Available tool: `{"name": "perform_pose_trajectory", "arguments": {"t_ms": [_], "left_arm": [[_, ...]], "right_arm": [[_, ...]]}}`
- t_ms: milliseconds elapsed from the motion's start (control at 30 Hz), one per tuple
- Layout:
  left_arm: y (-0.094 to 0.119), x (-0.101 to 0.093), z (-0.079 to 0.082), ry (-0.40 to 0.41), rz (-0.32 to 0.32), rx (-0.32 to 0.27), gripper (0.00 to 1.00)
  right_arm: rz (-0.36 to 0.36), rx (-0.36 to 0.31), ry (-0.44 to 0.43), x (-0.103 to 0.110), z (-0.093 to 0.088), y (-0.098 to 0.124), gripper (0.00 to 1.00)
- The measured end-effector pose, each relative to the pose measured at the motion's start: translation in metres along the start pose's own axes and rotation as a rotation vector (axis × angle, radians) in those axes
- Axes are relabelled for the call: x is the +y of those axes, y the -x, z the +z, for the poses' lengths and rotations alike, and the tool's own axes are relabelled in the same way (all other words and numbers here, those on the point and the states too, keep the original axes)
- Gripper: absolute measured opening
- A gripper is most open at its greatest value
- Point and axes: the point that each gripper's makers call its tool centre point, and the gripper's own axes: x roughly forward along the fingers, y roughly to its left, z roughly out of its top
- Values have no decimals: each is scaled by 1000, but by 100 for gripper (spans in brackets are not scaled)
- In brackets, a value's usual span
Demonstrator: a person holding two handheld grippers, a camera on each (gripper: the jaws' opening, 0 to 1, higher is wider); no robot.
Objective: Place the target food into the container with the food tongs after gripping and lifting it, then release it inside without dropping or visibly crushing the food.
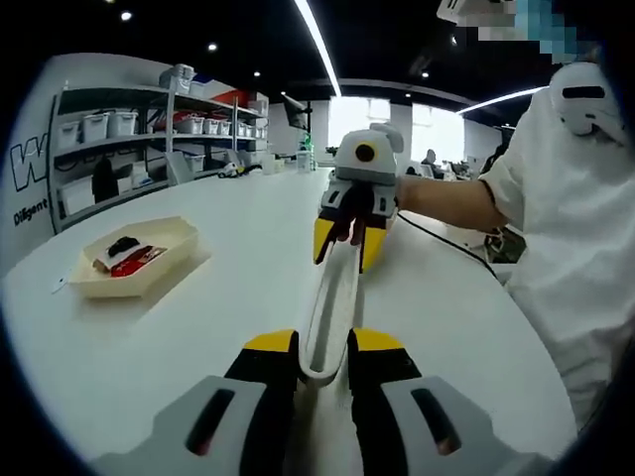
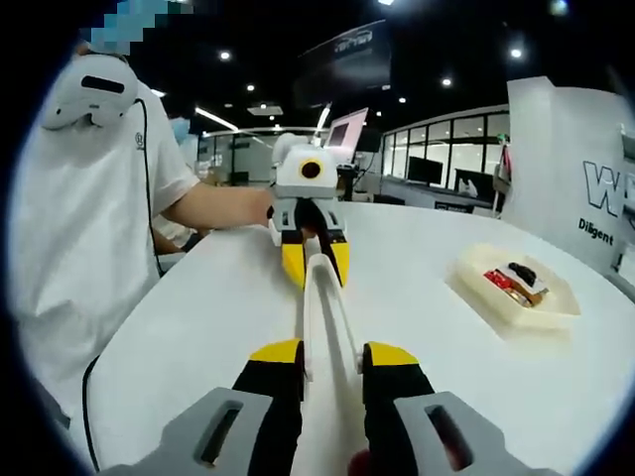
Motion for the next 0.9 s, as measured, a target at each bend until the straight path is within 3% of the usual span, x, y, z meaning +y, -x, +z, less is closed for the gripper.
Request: {"name": "perform_pose_trajectory", "arguments": {"t_ms": [900], "left_arm": [[-6,2,-6,-6,6,36,18]], "right_arm": [[9,27,-17,-5,-11,-3,21]]}}
